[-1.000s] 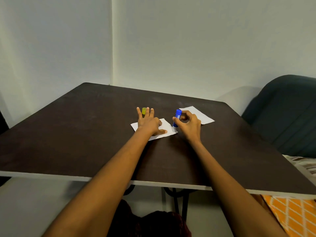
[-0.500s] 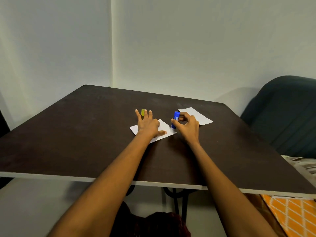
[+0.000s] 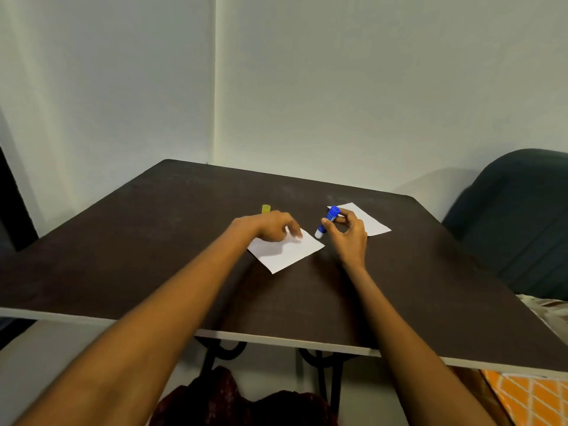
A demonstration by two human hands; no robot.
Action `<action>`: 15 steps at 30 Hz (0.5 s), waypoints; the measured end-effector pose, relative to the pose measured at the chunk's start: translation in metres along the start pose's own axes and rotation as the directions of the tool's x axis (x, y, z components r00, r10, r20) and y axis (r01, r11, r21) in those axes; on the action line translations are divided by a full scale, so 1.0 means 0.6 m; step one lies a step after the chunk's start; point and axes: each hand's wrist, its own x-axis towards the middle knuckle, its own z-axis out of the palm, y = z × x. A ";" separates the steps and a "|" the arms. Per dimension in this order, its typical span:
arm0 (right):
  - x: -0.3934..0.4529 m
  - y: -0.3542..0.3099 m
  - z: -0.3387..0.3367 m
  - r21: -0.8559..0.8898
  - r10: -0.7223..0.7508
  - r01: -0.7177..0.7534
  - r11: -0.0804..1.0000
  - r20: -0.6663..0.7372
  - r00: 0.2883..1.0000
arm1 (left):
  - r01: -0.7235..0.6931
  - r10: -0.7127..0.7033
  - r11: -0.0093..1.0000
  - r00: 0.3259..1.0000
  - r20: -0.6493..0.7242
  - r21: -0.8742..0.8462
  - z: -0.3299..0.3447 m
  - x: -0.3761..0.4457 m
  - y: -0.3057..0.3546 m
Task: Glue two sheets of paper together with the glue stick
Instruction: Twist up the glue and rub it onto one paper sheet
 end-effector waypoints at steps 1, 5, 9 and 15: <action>0.002 0.000 0.000 0.007 0.011 -0.011 1.000 0.008 1.000 | 0.003 -0.003 1.000 0.993 0.121 0.002 -0.006 0.000 -0.001; 0.016 -0.005 -0.002 0.020 0.040 -0.041 0.999 0.057 0.998 | -0.007 -0.022 0.994 0.964 0.266 0.106 -0.005 0.016 0.000; 0.040 -0.015 -0.008 0.043 0.047 -0.050 0.998 0.080 0.996 | 0.028 -0.061 0.923 0.995 0.076 0.383 0.021 0.039 -0.003; 0.061 -0.022 0.002 -0.012 0.036 -0.036 0.999 0.087 0.996 | 0.097 -0.037 0.911 0.987 -0.155 0.401 0.047 0.039 0.001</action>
